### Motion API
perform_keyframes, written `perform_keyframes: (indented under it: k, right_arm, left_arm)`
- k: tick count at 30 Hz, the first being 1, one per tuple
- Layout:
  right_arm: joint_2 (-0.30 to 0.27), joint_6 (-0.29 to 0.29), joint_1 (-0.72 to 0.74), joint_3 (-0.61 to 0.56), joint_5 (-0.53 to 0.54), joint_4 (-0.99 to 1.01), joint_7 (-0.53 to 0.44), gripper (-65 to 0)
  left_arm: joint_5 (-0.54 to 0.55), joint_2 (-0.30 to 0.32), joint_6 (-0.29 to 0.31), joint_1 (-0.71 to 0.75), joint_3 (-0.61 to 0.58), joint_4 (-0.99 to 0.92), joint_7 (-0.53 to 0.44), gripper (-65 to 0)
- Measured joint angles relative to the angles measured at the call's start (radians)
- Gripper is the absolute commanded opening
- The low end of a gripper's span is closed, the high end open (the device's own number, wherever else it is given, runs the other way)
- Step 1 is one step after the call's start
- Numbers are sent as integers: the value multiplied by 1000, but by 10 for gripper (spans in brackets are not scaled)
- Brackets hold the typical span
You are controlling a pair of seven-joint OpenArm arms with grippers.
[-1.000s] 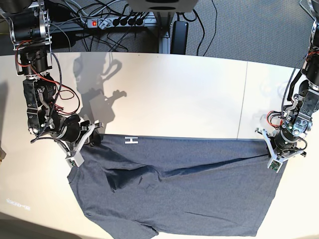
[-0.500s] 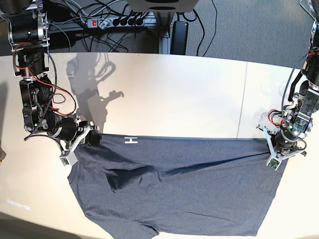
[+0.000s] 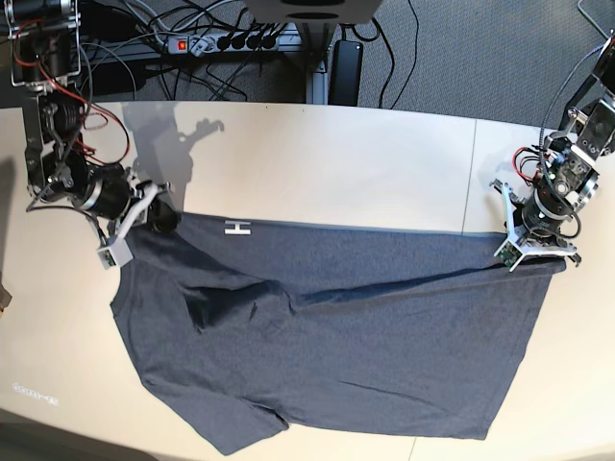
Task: Fold the T-shirt properly
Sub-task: 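Pull both grippers apart and away from the hem, flattening the shirt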
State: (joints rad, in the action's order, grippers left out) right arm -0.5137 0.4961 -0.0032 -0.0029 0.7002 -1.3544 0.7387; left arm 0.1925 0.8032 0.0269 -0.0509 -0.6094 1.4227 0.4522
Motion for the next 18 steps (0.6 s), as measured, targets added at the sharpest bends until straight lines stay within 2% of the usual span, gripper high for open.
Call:
perform_keyframes:
  k: [4, 8, 11, 15, 18]
  right_arm:
    - [-13, 1, -84, 65, 19, -68, 34, -650]
    - [-18, 2, -155, 129, 33, -108, 40, -650]
    - [-19, 2, -166, 155, 32, -113, 45, -650]
    - [-20, 2, -166, 156, 30, -113, 48, -650]
    - [-21, 2, -165, 156, 29, -113, 42, -650]
  left_arm:
    - [-24, 0, -16, 57, 33, 42, 4, -637]
    - [-11, -4, -16, 154, 146, 108, 21, -637]
    - [44, -5, -12, 198, 238, 151, 47, -637]
    - [126, 0, 65, 188, 312, 175, 46, -637]
    - [137, -9, 70, 186, 311, 175, 48, -637]
